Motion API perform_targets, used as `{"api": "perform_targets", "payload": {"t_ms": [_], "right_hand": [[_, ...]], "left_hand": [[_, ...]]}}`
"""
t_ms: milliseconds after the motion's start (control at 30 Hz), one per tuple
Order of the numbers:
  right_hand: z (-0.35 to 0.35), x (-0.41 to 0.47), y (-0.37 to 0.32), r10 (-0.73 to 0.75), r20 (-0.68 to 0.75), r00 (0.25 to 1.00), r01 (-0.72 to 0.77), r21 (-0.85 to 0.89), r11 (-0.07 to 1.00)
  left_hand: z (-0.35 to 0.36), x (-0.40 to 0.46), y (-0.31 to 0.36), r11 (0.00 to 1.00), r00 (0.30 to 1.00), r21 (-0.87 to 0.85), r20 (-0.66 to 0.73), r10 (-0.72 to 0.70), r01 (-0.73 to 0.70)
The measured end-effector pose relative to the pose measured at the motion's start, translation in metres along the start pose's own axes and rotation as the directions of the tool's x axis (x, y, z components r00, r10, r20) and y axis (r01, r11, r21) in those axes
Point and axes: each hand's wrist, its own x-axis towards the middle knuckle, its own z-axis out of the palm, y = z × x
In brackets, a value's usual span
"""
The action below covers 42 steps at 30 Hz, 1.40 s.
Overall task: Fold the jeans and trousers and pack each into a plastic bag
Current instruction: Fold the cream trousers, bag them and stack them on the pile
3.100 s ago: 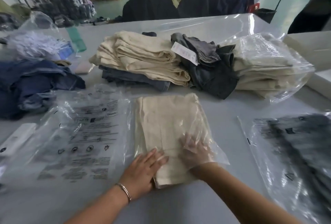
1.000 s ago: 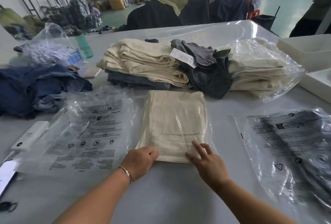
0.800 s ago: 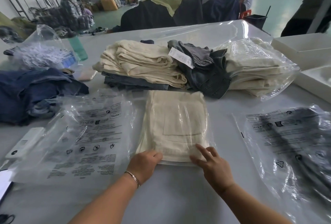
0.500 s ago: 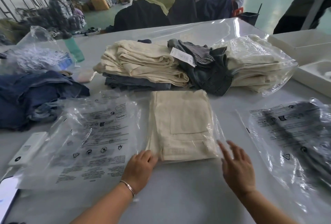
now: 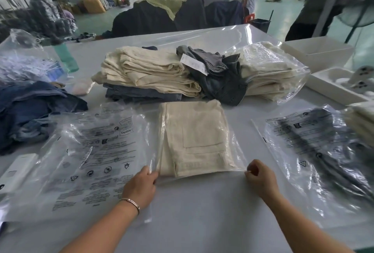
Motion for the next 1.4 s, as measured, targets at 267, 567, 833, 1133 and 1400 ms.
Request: {"api": "perform_targets", "payload": {"t_ms": [267, 567, 833, 1133, 1400], "right_hand": [[-0.023, 0.017, -0.008, 0.223, 0.218, 0.95, -0.3, 0.443, 0.845], [-0.036, 0.031, 0.017, 0.331, -0.103, 0.938, -0.309, 0.184, 0.933], [0.072, -0.08, -0.054, 0.011, 0.485, 0.874, -0.121, 0.195, 0.973], [0.156, -0.118, -0.117, 0.173, 0.691, 0.702, -0.642, 0.509, 0.574], [0.164, -0.117, -0.115, 0.263, 0.6, 0.756, -0.621, 0.528, 0.579]], "left_hand": [[-0.003, 0.012, 0.071, 0.991, 0.982, -0.11, -0.182, 0.053, -0.074], [0.01, -0.012, 0.021, 0.692, 0.916, -0.607, 0.187, -0.354, 0.391], [0.006, -0.031, 0.028, 0.324, 0.901, -0.851, 0.33, -0.283, 0.413], [0.009, -0.035, 0.02, 0.547, 0.948, -0.775, 0.239, -0.211, 0.317], [0.024, -0.033, 0.008, 0.566, 0.968, -0.786, 0.211, -0.133, 0.249]]}}
